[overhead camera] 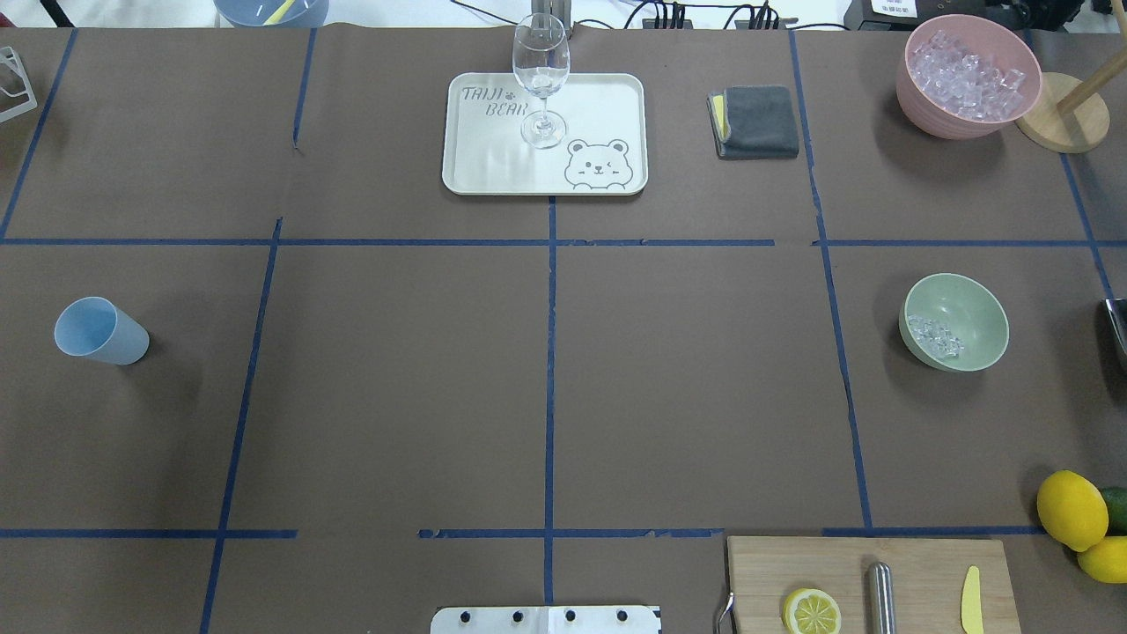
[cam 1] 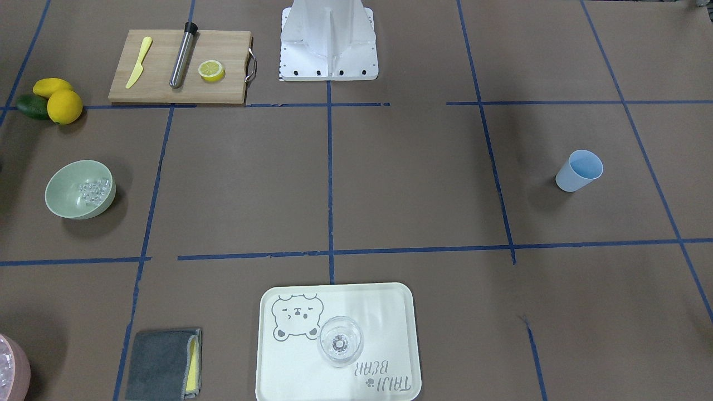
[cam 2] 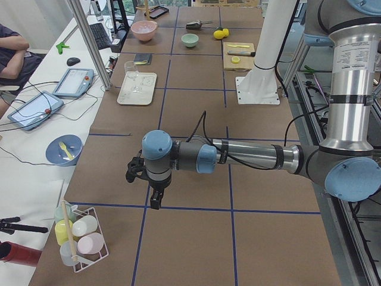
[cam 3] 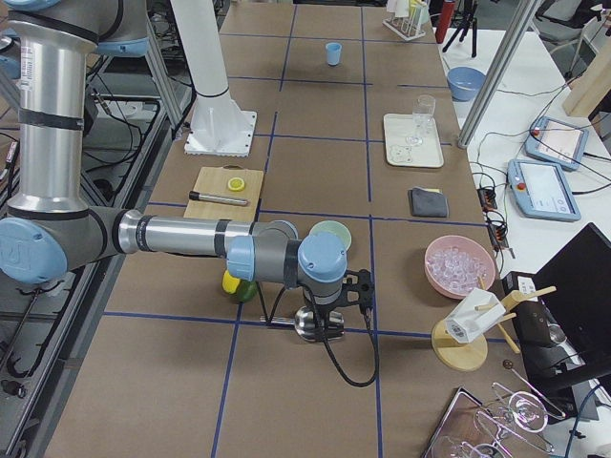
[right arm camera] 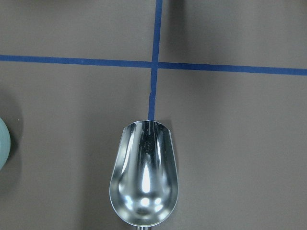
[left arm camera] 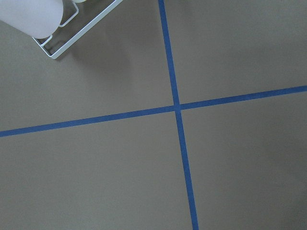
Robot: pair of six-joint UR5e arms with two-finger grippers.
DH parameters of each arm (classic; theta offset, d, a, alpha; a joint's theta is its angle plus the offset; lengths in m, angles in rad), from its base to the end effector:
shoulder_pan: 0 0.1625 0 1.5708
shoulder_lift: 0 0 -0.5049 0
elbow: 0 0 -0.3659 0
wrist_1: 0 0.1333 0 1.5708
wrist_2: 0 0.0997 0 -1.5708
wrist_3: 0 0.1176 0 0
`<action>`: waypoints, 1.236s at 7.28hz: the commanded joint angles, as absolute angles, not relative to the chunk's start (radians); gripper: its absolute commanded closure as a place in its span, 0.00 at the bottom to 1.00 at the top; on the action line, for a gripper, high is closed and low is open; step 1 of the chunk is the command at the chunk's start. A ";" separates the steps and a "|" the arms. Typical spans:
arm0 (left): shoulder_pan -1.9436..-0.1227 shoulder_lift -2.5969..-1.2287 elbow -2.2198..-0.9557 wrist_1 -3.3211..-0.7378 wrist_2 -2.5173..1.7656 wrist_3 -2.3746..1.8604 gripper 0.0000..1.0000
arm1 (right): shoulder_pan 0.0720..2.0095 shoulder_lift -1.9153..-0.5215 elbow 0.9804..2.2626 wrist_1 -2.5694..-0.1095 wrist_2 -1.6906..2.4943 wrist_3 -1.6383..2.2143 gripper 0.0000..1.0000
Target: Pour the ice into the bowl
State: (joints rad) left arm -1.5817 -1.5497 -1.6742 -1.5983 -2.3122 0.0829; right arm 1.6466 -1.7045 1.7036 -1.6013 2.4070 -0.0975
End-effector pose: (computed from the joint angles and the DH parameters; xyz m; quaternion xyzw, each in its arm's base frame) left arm -0.0589 -0.4620 0.7125 0.0681 0.3589 0.0534 0.9294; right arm 0.0759 -0.3911 0.7451 0.0208 -0.4057 -0.0035 0.9138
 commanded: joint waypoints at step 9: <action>-1.582 -1.551 -1.661 -1.611 -2.312 0.052 0.00 | 1.647 -1.687 1.671 -1.486 2.398 0.132 0.00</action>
